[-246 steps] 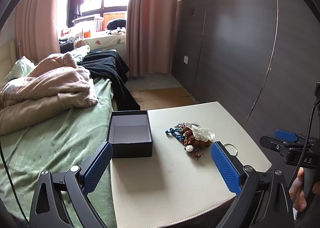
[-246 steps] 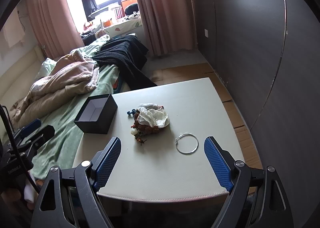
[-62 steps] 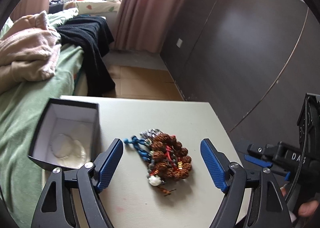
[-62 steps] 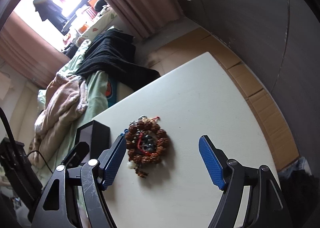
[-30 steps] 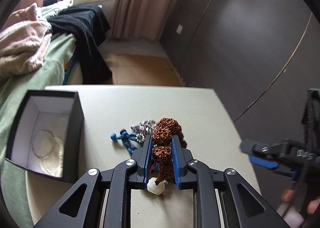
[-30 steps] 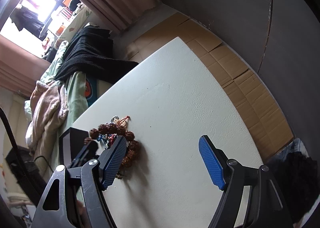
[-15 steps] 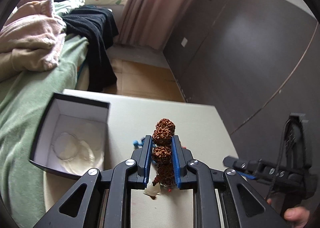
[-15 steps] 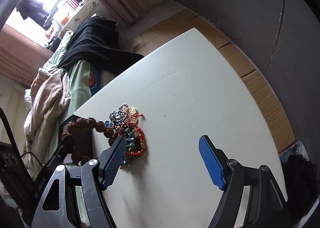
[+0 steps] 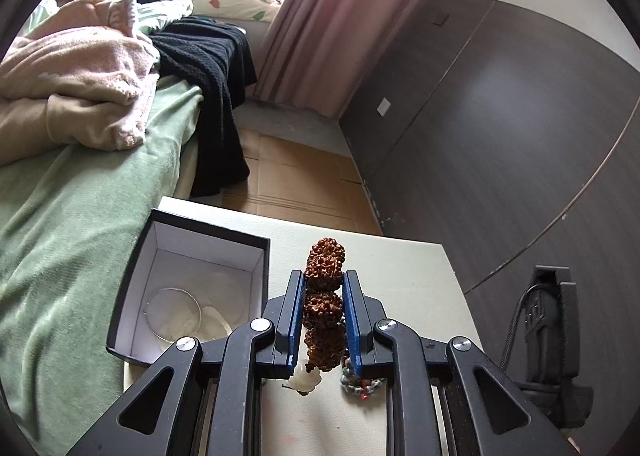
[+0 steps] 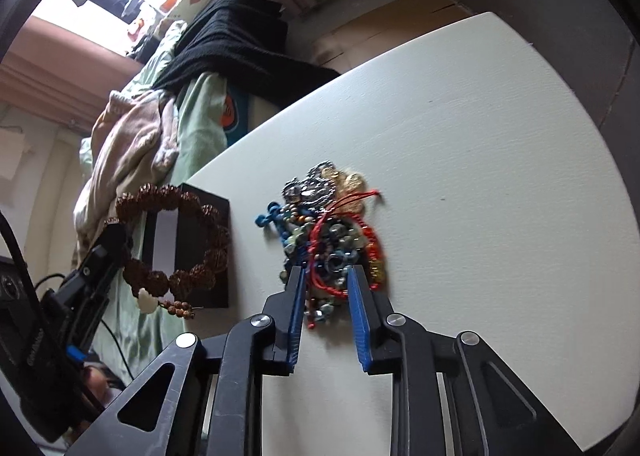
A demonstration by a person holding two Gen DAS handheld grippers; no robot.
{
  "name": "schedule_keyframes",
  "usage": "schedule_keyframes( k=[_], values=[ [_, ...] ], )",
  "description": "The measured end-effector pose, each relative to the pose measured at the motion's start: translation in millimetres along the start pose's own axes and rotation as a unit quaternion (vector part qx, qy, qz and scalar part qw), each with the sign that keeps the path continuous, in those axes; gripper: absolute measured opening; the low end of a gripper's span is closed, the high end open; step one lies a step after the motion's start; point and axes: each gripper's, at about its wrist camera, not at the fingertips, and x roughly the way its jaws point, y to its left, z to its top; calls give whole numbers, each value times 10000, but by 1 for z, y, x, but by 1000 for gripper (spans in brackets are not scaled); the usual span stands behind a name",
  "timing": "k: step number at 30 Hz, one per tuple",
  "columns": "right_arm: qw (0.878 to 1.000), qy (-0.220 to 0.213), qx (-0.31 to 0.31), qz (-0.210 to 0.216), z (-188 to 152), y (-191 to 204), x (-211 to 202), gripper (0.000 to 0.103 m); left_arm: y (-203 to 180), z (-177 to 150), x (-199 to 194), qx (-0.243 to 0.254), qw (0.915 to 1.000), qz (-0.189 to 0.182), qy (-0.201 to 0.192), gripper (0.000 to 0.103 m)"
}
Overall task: Organize jewelry
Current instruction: 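Carry the brown bracelet into the box with the left tool while the right tool moves the red-string bracelet there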
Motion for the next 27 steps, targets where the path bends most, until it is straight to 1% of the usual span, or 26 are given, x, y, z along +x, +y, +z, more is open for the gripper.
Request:
schedule_keyframes(
  k=[6, 9, 12, 14, 15, 21, 24, 27],
  values=[
    [9996, 95, -202, -173, 1, 13, 16, 23, 10, 6, -2, -148, 9999, -34, 5, 20],
    [9992, 183, -233, -260, 1, 12, 24, 16, 14, 7, -5, -211, 9998, -45, -6, 20],
    [9990, 206, -204, -328, 1, 11, 28, 14, 18, 9, -9, -262, 9996, -42, -36, 20],
    [9989, 190, -200, -370, 1, 10, 26, 6, 20, 9, -12, -281, 9996, -47, -68, 20],
    [9990, 182, -185, -369, 1, 10, 25, 6, 21, 9, -15, -289, 9995, -52, -92, 20],
    [9999, 52, -30, -102, -1, 9, 12, 5, 28, 10, -32, -316, 9991, -47, -292, 20],
    [9999, -109, 23, 126, -2, 11, 2, 5, 32, 11, -38, -336, 9988, -11, -355, 20],
    [9979, -355, -35, 536, -2, 18, -11, 5, 37, 13, -43, -344, 9985, 34, -418, 20]
  ],
)
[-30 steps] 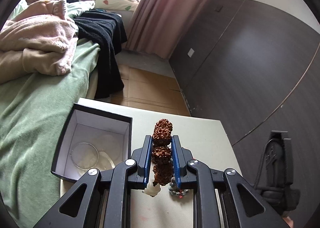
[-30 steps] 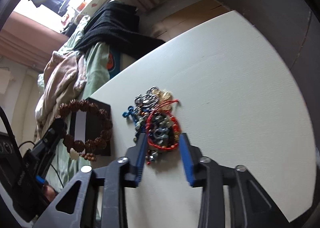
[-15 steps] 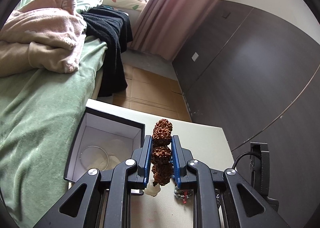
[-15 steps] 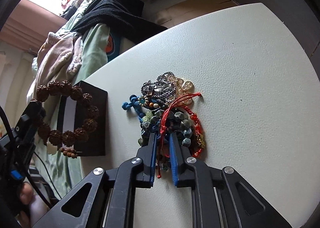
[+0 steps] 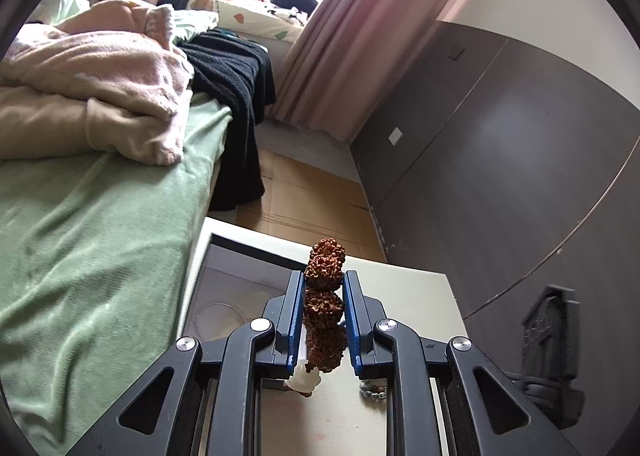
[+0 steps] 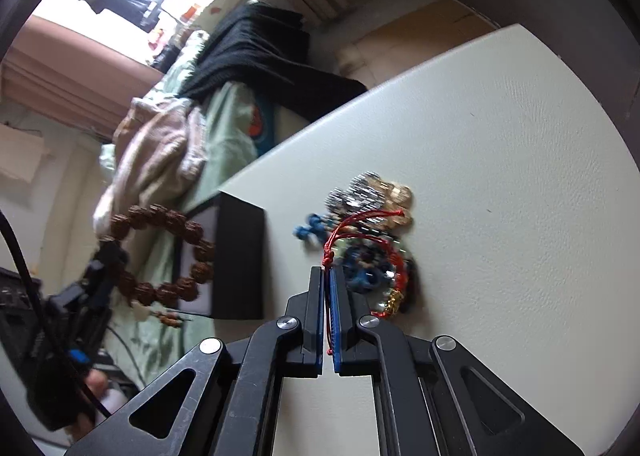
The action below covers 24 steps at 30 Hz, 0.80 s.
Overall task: Organize jewelry
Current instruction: 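Carry the brown bracelet into the box with the left tool while the right tool moves the red-string bracelet there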
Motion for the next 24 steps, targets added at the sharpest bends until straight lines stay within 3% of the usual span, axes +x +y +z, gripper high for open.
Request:
schedule_keyframes(
  k=[10, 21, 22, 23, 24],
  values=[
    [9940, -351, -510, 898, 1, 52, -4, 5, 26, 11, -11, -272, 9993, 126, -214, 20],
    [9849, -113, -900, 1472, -2, 104, 33, 6, 51, 22, -7, -553, 9978, 288, -239, 20],
    [9853, -21, -925, 1438, -2, 106, 37, 14, 52, 22, -7, -561, 9978, 283, -224, 20],
    [9864, 103, -908, 1366, -2, 107, 42, 31, 52, 22, -6, -552, 9979, 282, -207, 20],
    [9877, 102, -856, 1307, -2, 104, 43, 38, 51, 21, -5, -530, 9980, 273, -185, 20]
  ],
)
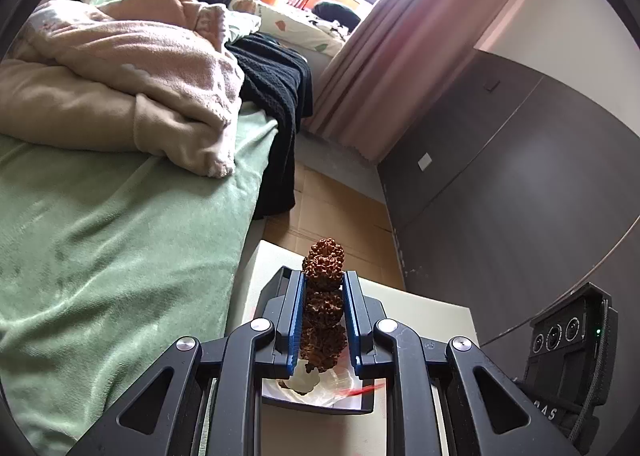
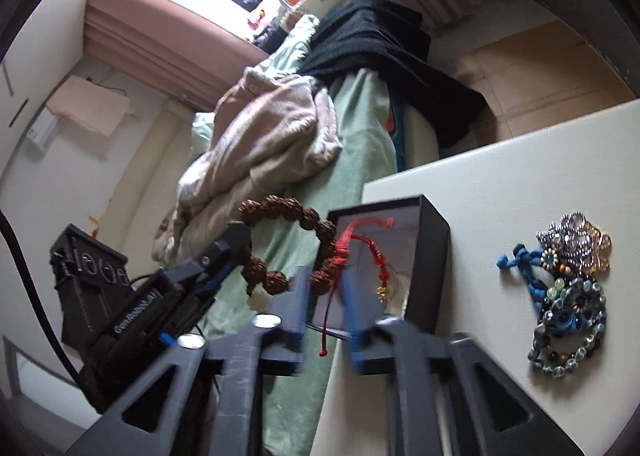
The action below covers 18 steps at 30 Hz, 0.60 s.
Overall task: Organize jewelry
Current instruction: 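Carry the brown bracelet into the box with the left tool while the right tool moves the red-string bracelet there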
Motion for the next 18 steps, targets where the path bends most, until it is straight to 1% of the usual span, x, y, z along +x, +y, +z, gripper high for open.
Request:
schedule_keyframes(
  k=[1, 2, 3, 6, 8, 11, 12, 13, 14, 15, 16, 18],
  values=[
    [9999, -82, 41, -63, -1, -3, -3, 45, -1, -1, 1, 24, 10000, -15, 24, 20],
    [9997, -175, 74, -137, 0, -5, -5, 46, -3, -1, 2, 41, 10000, -31, 44, 20],
    [9994, -223, 124, -224, 0, -9, -8, 46, -5, -2, 2, 63, 9999, -56, 65, 20],
    [9991, -241, 249, -240, 0, -18, -18, 46, -12, -5, 5, 123, 9997, -161, 128, 20],
    [9986, -311, 236, -363, 0, -21, -25, 46, -18, -8, 7, 159, 9993, -280, 191, 20],
    [9980, -345, 207, -497, -3, -22, -36, 46, -25, -12, 11, 251, 9986, -355, 285, 20],
    [9978, -342, 213, -523, -4, -23, -38, 46, -28, -14, 14, 295, 9985, -297, 345, 22],
    [9975, -342, 230, -574, -6, -25, -41, 46, -31, -16, 18, 347, 9982, -187, 461, 33],
    [9973, -345, 242, -605, -7, -27, -43, 46, -32, -18, 23, 399, 9974, -59, 599, 49],
    [9970, -346, 251, -645, -7, -29, -46, 46, -33, -20, 28, 437, 9965, 67, 710, 53],
    [9967, -352, 266, -688, -8, -30, -49, 46, -32, -23, 30, 428, 9964, 139, 721, 54],
    [9961, -383, 303, -732, -10, -33, -55, 46, -31, -25, 27, 371, 9969, 159, 678, 54]
  ],
)
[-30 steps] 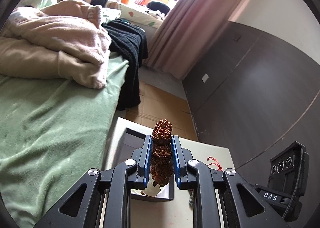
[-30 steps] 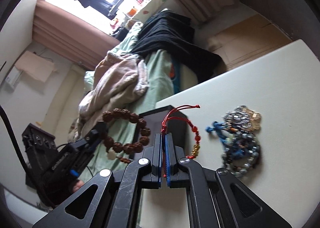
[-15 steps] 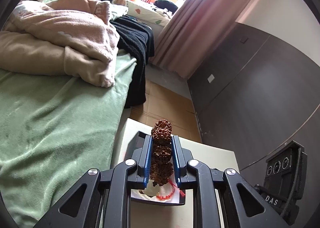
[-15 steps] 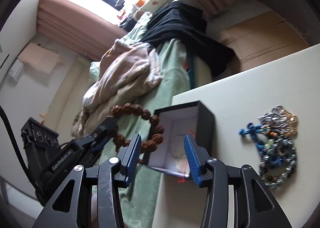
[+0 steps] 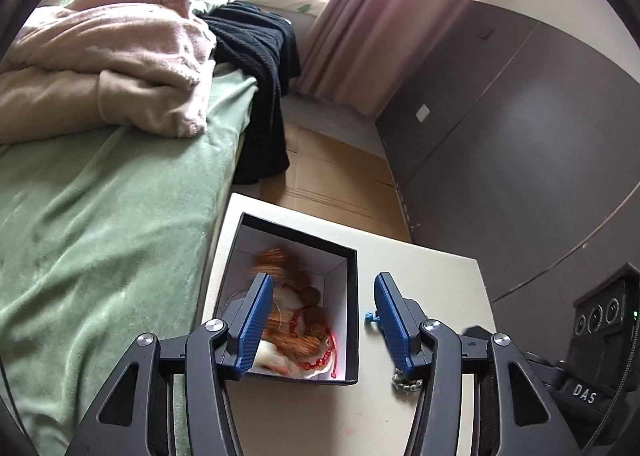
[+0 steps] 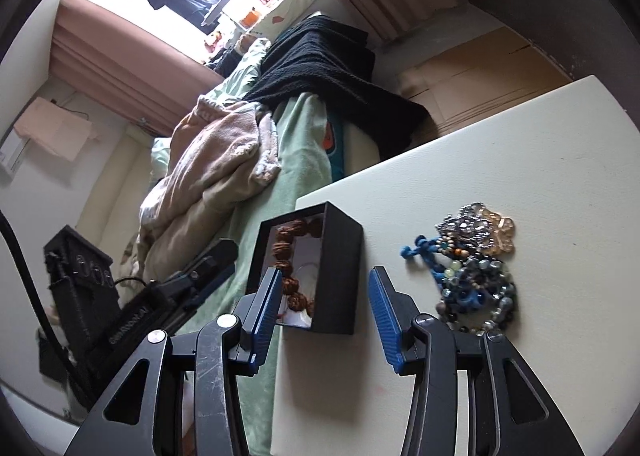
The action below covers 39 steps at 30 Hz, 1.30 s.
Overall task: Organize jewelry
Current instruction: 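Carry the brown bracelet into the box with the left tool while the right tool moves the red-string bracelet there, then grasp the green and dark bead strand from the pile with the left tool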
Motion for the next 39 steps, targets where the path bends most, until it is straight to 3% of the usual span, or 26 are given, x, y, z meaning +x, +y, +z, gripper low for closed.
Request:
schedule_keyframes(
  k=[8, 18, 23, 39],
  values=[
    [9992, -241, 205, -236, 0, -20, -36, 46, -10, -10, -5, -3, 10000, -72, 9, 60],
    [9965, -300, 557, -552, -4, -50, -61, 46, -61, -33, 3, 764, 9968, -229, 59, 60],
    [9949, -315, 655, -696, -6, -60, -70, 46, -84, -49, 18, 1114, 9928, -359, 273, 59],
    [9899, -347, 970, -970, 4, -92, -92, 46, -115, -81, 75, 1878, 9778, 145, 922, 41]
  ],
)
